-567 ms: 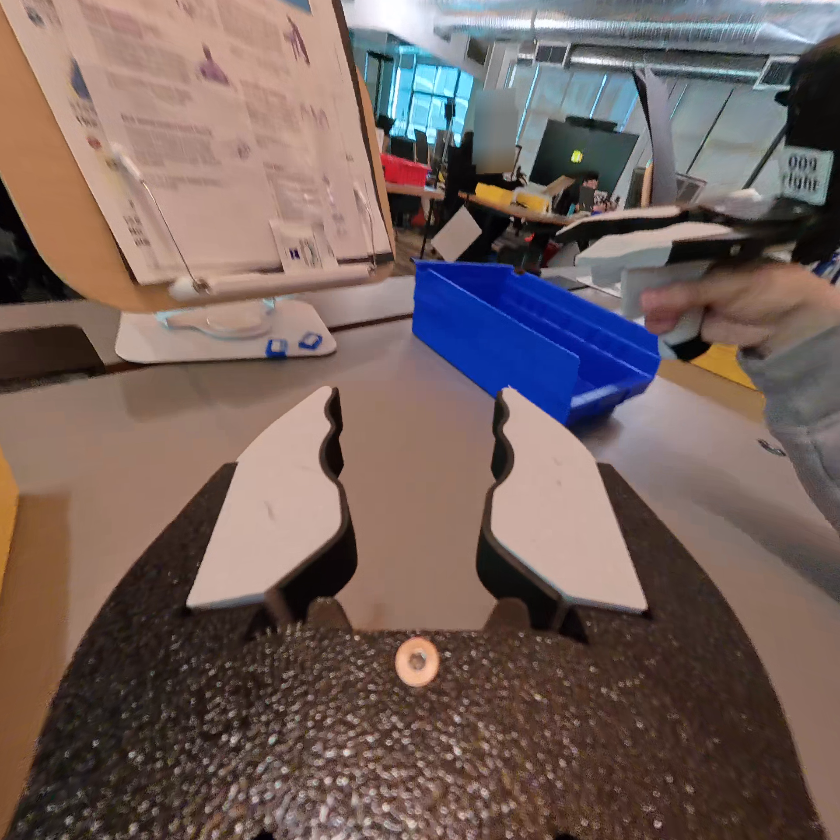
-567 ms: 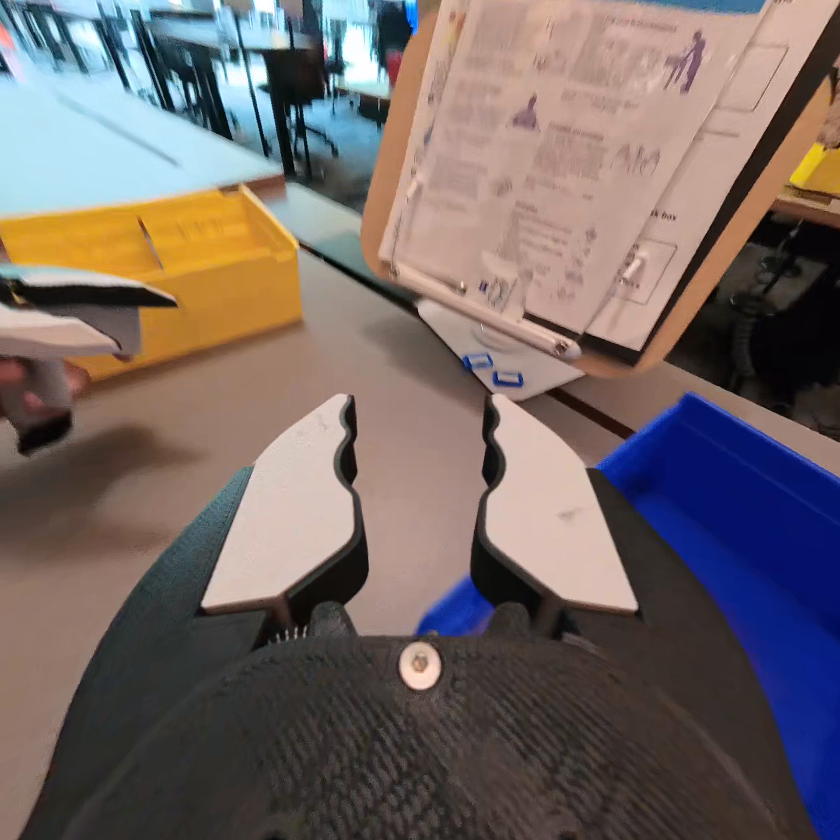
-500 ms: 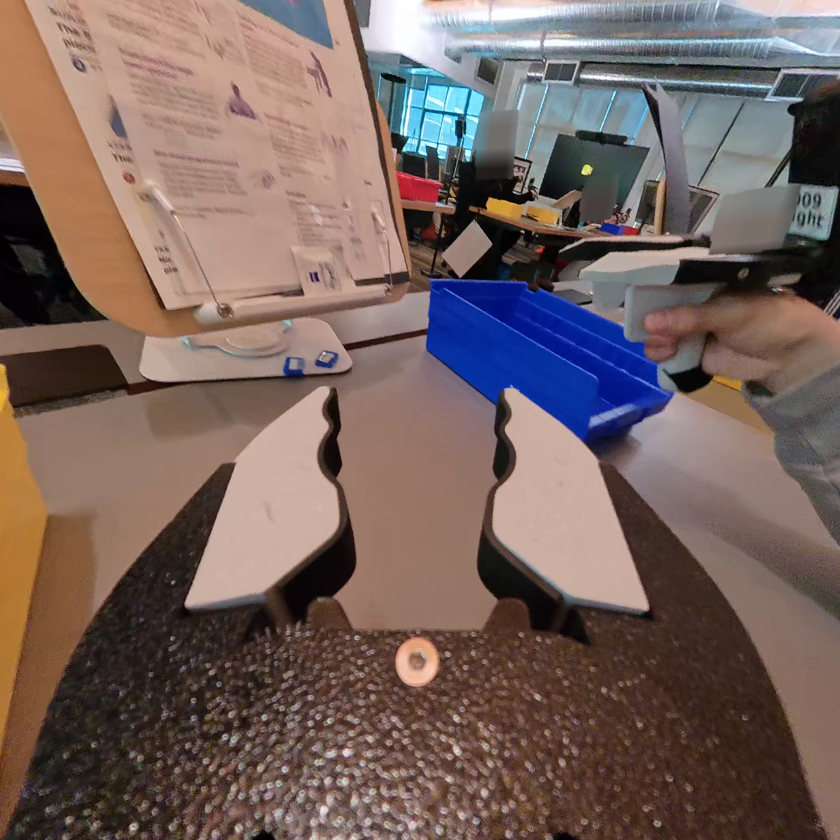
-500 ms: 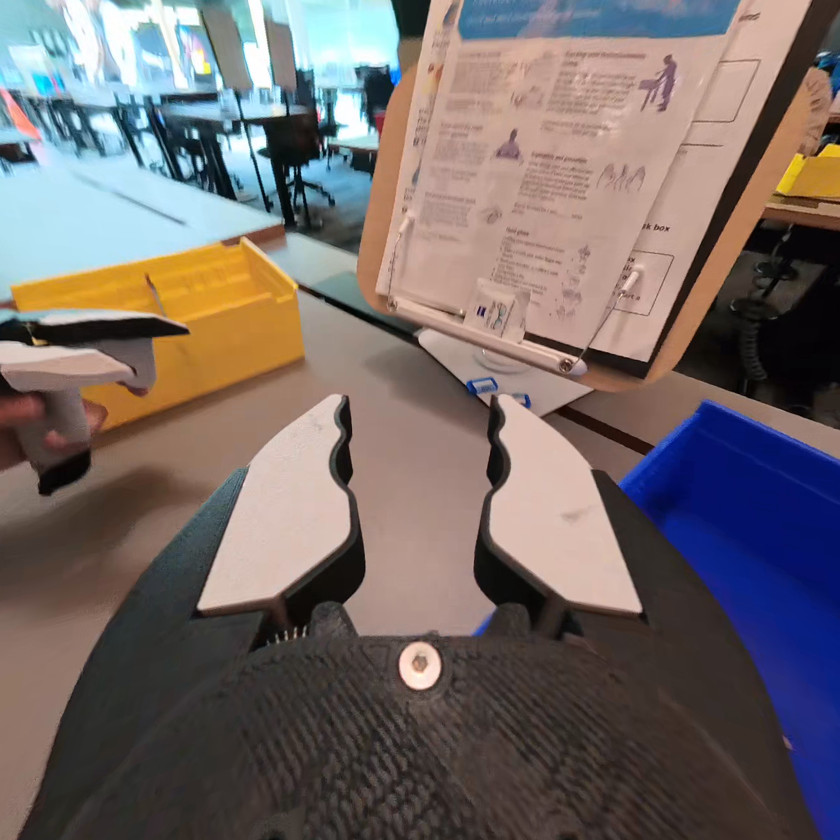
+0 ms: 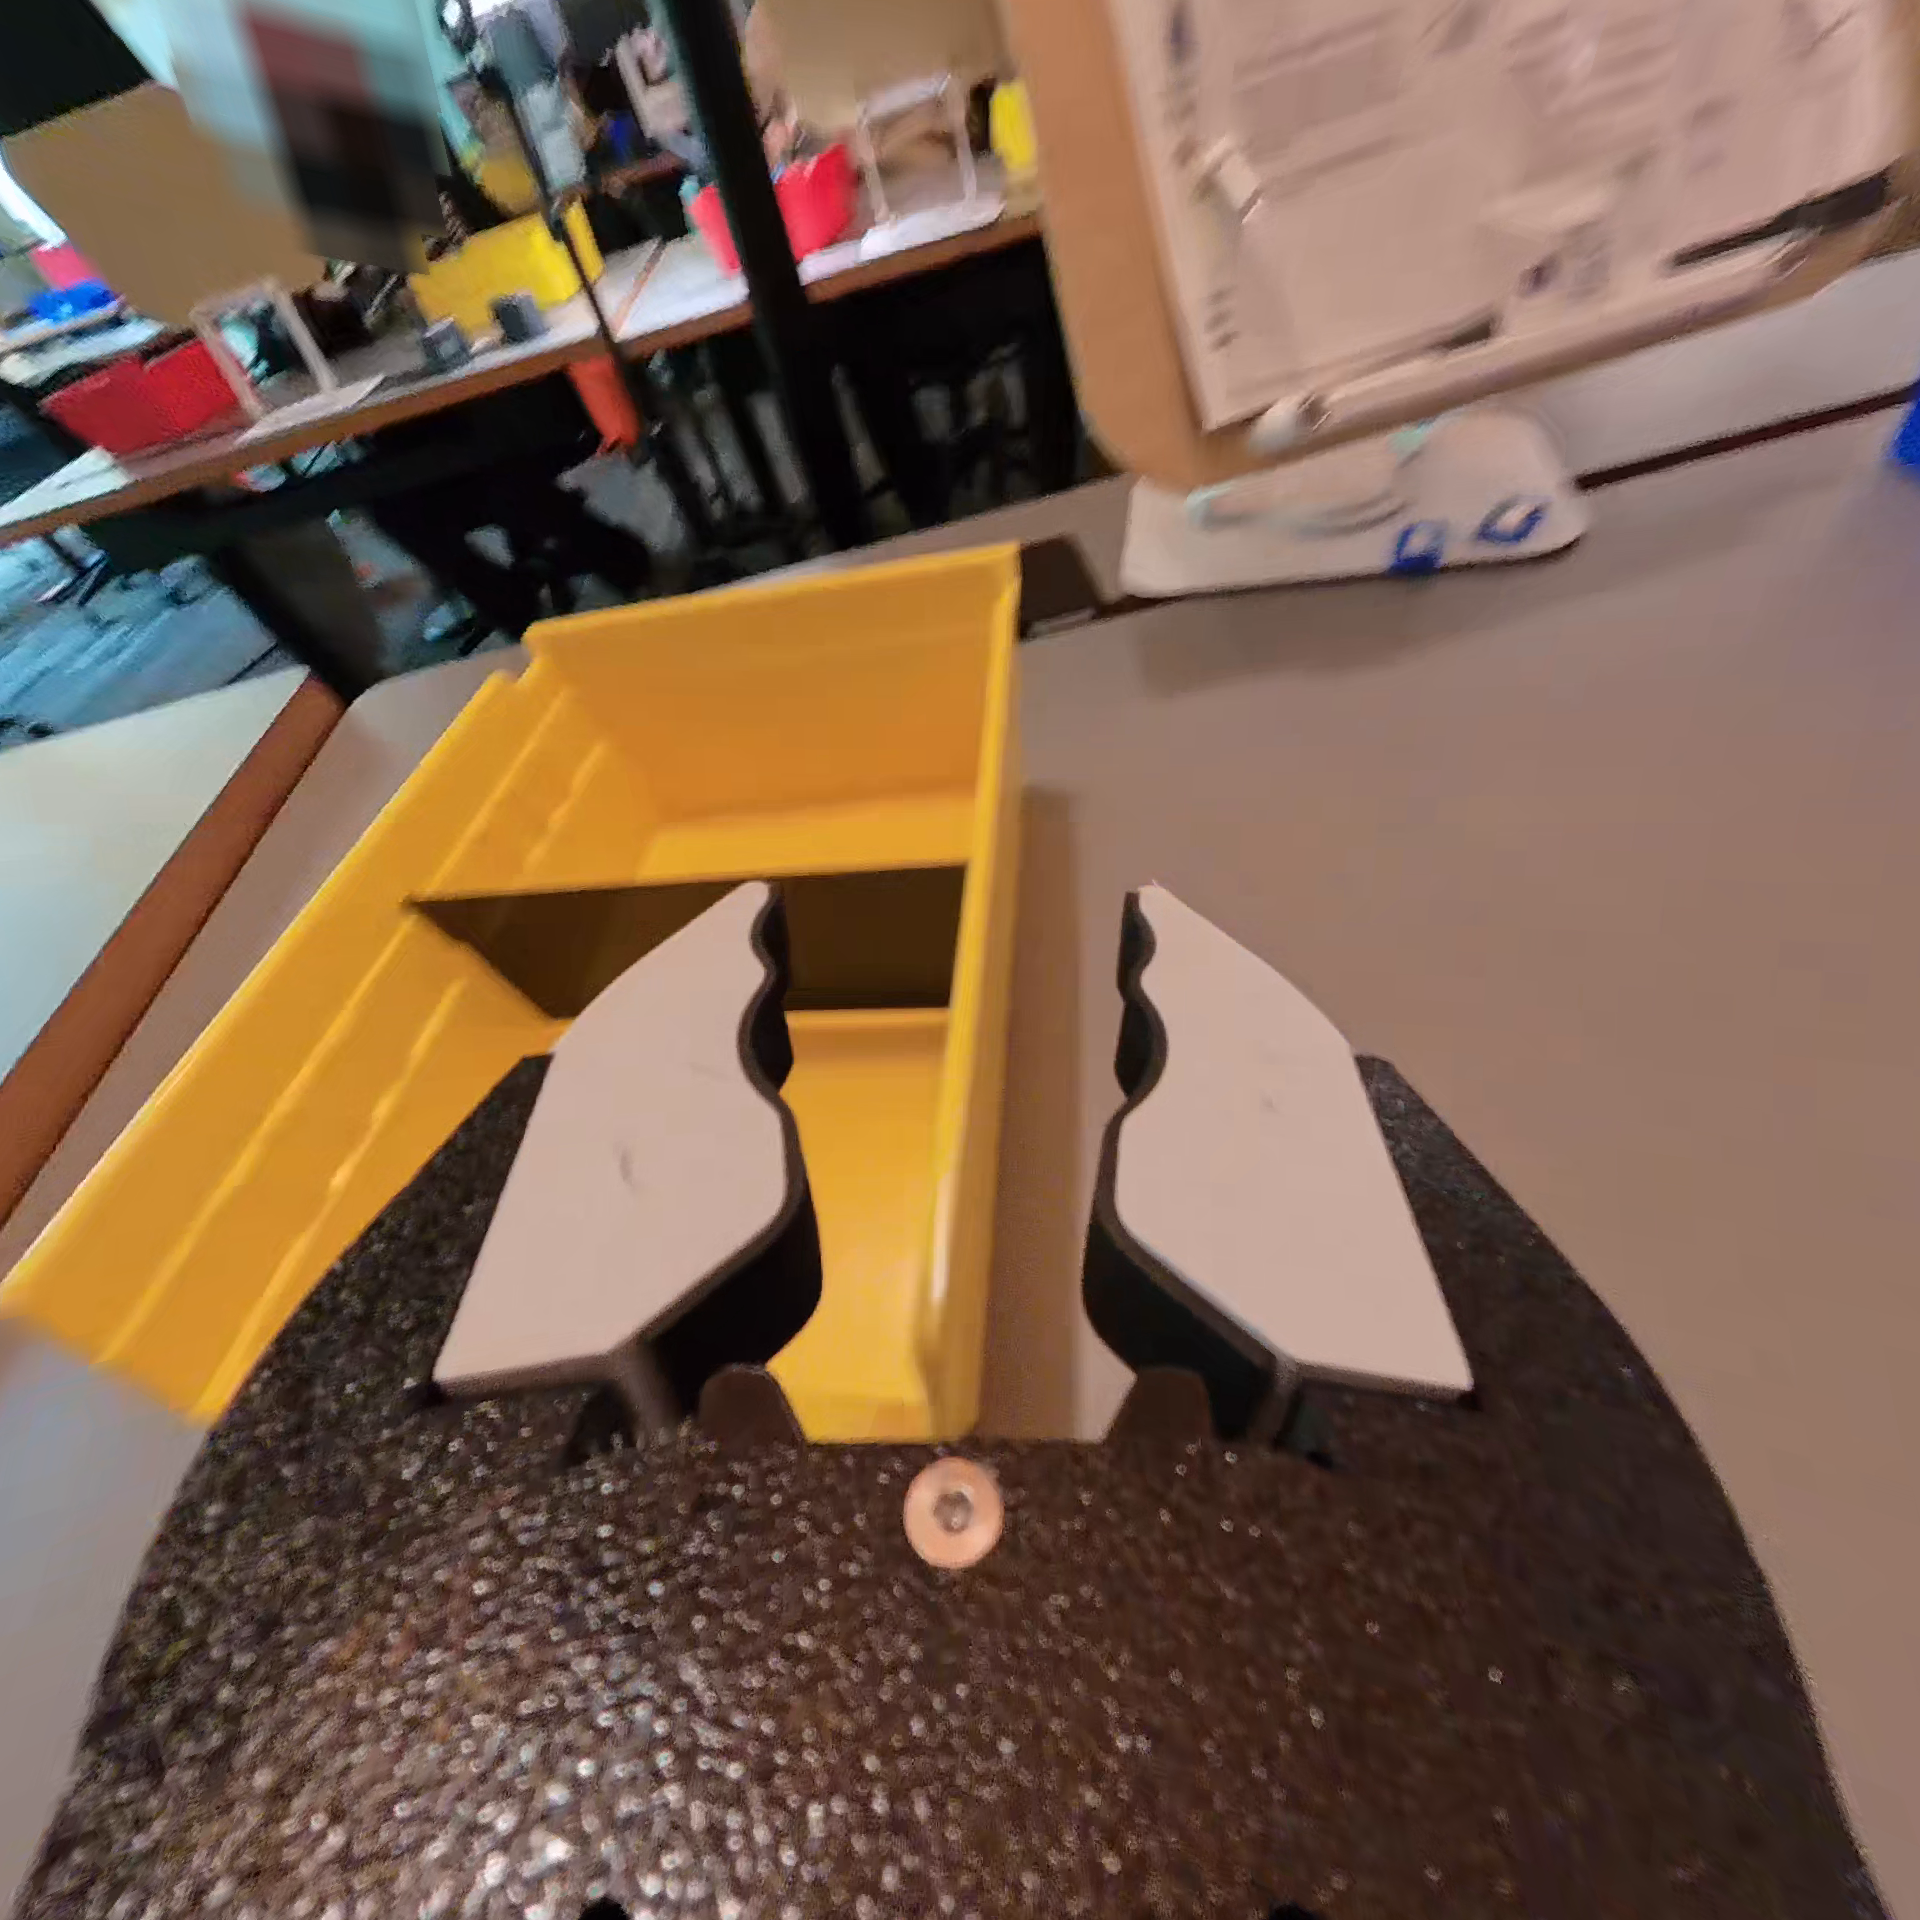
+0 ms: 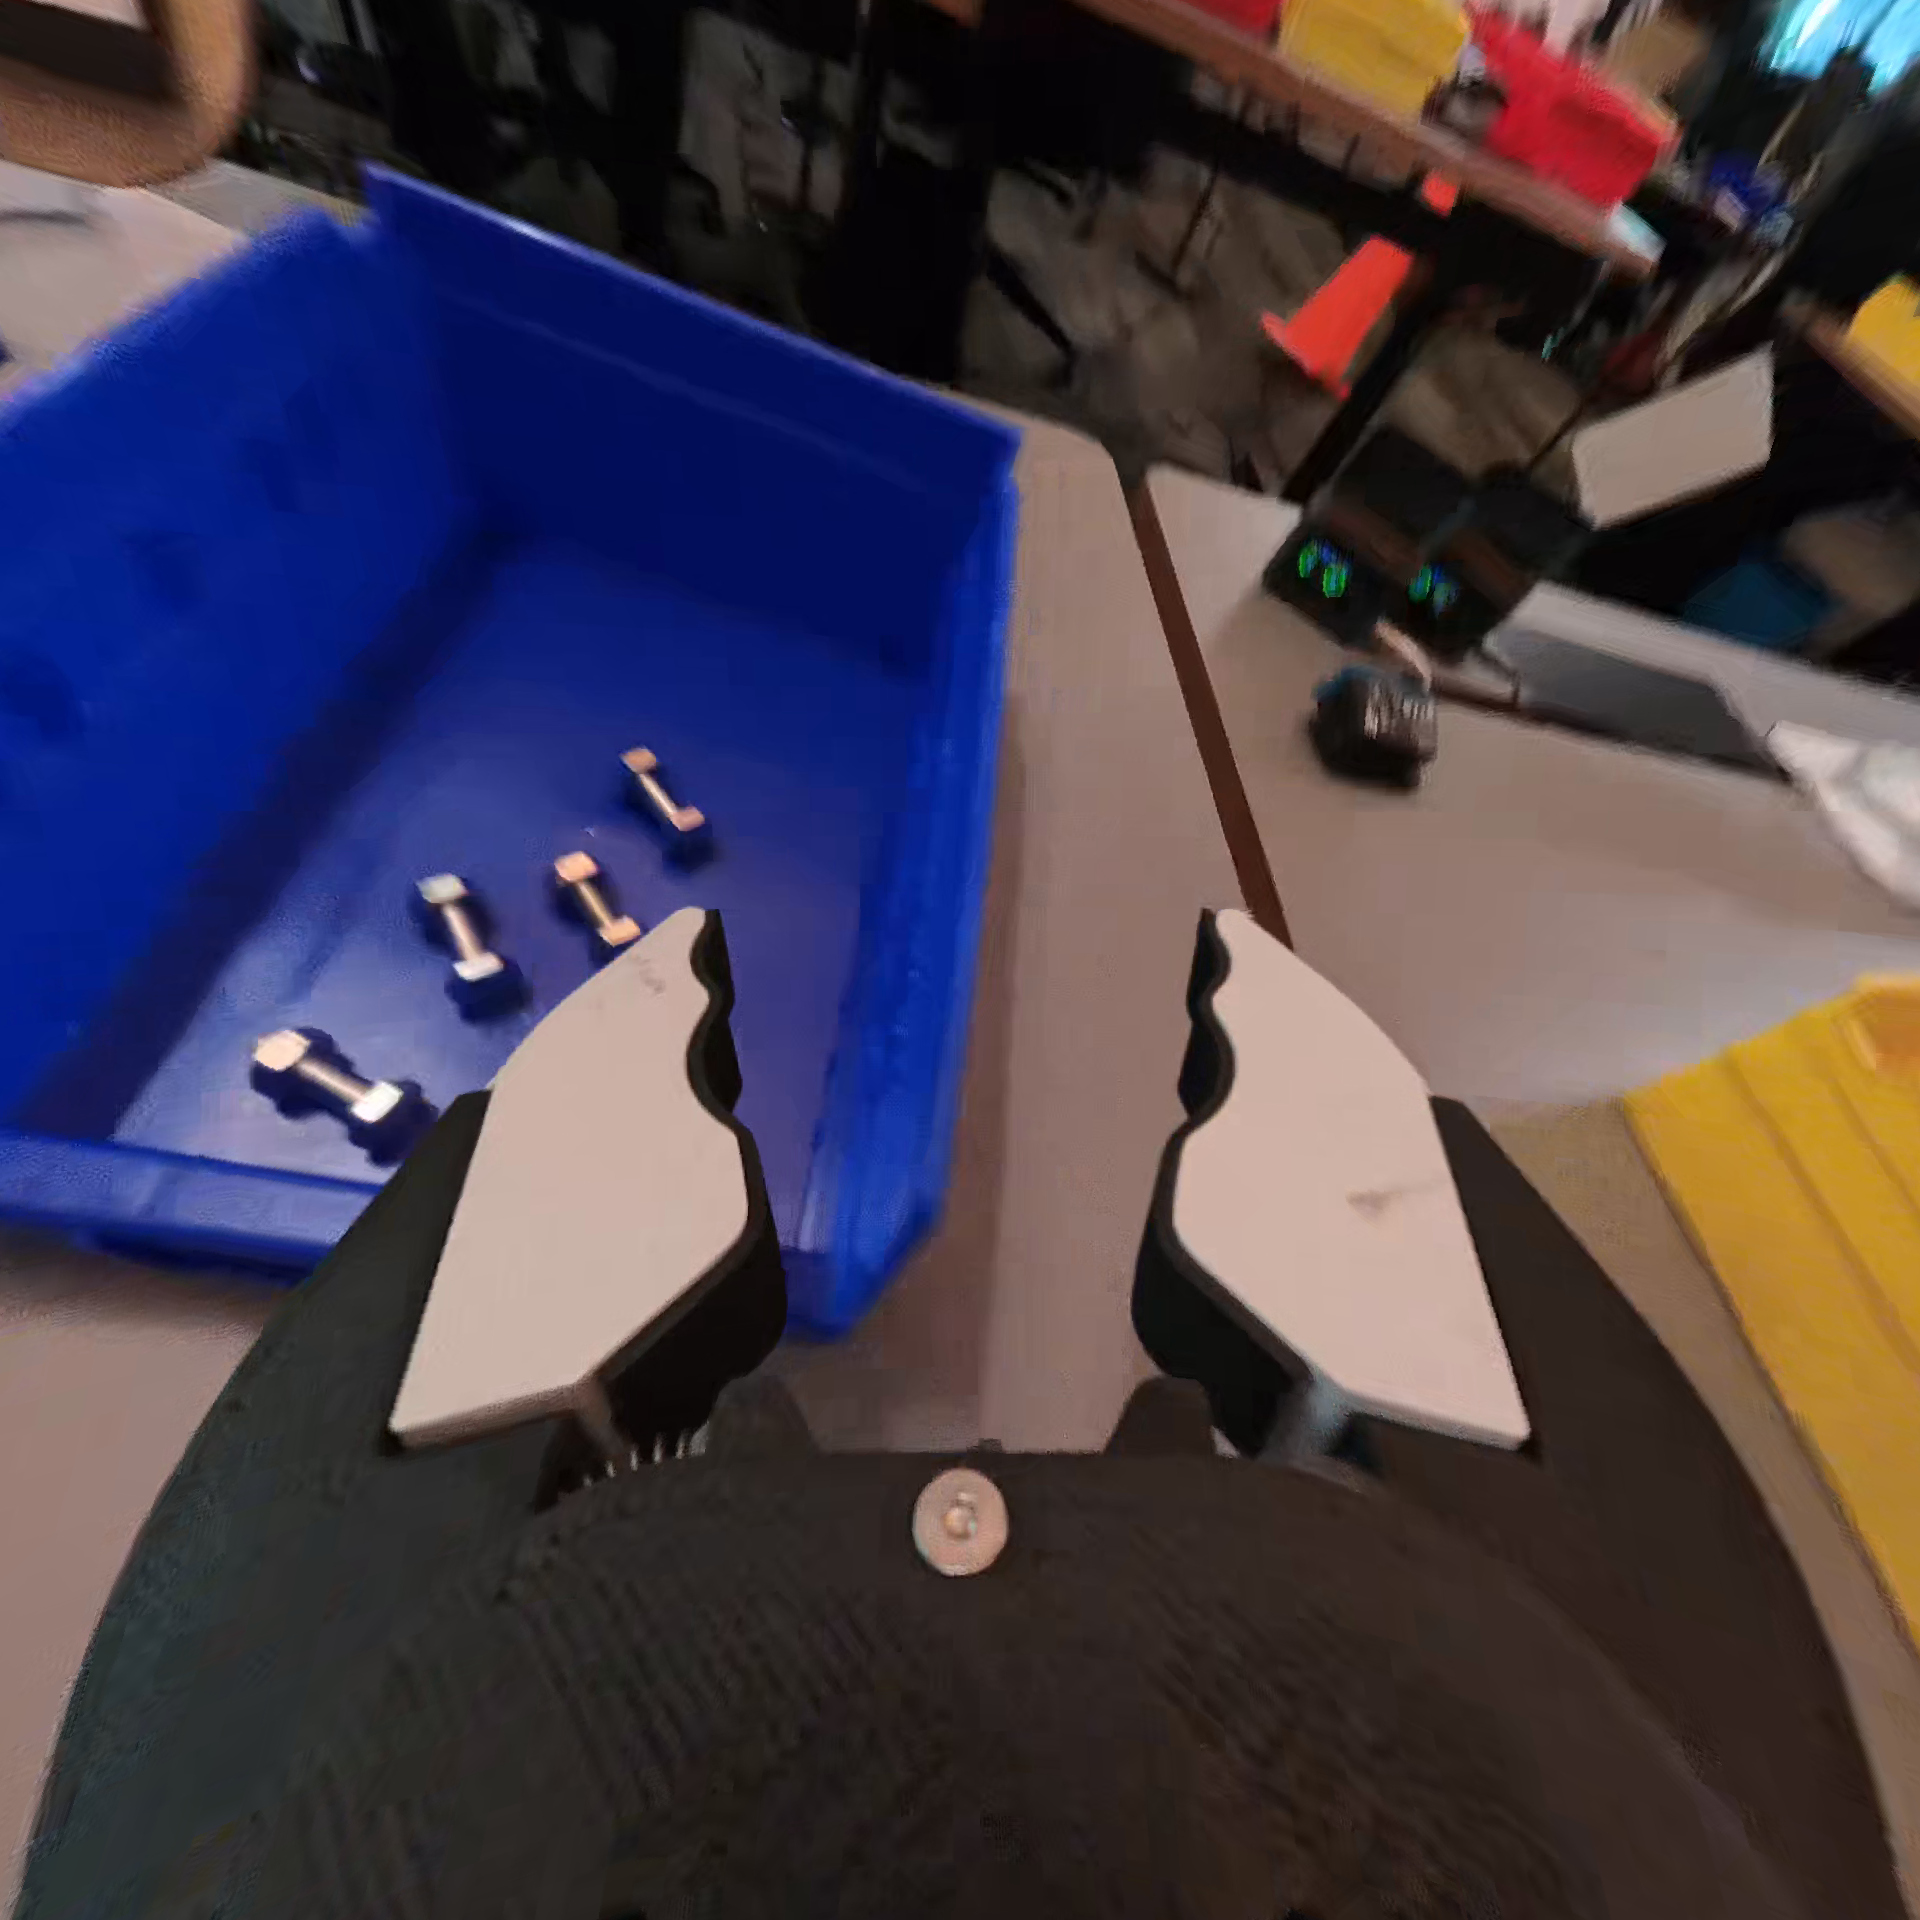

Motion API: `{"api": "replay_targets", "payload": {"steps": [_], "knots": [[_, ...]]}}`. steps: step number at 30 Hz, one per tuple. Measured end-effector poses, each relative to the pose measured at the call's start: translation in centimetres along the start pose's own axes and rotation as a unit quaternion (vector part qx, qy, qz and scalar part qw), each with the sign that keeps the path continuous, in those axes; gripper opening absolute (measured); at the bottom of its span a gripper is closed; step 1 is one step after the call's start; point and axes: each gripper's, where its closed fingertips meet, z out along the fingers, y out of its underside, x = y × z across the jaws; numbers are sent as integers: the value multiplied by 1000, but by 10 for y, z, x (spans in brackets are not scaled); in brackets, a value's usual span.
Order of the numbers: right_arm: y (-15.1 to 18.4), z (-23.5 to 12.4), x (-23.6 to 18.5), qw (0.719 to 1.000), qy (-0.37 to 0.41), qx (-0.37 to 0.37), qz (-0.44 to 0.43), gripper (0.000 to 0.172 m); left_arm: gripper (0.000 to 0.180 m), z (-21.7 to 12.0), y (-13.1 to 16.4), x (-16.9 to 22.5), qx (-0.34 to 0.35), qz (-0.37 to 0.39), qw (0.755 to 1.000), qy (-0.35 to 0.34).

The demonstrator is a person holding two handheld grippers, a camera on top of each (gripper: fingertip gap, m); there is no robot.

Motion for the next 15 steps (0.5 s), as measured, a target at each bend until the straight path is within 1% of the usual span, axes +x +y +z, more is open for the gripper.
{"api": "replay_targets", "payload": {"steps": [2,3,6,8,9,11,12,13,14,15], "knots": [[17,0,10,999,-21,3,46,85,63,2,20,-9,-23,0,1000,-7],[21,0,12,997,-32,13,63,84,61,5,29,-11,-32,-1,999,-4],[30,4,9,994,-58,29,90,83,50,16,45,-9,-44,-5,999,9],[38,12,3,992,-77,24,102,83,40,21,46,-8,-35,0,999,4],[40,16,-1,990,-92,26,106,80,34,24,45,-7,-31,3,1000,2],[41,25,-11,986,-120,32,114,65,25,30,47,-3,-32,13,999,13],[40,28,-16,983,-138,36,118,62,20,33,47,0,-31,22,999,21],[36,29,-21,979,-156,46,125,53,12,35,47,3,-28,31,999,32],[34,30,-23,977,-164,52,125,35,4,36,47,5,-29,33,998,39],[33,32,-21,978,-157,54,126,25,3,36,47,5,-32,27,998,41]]}}
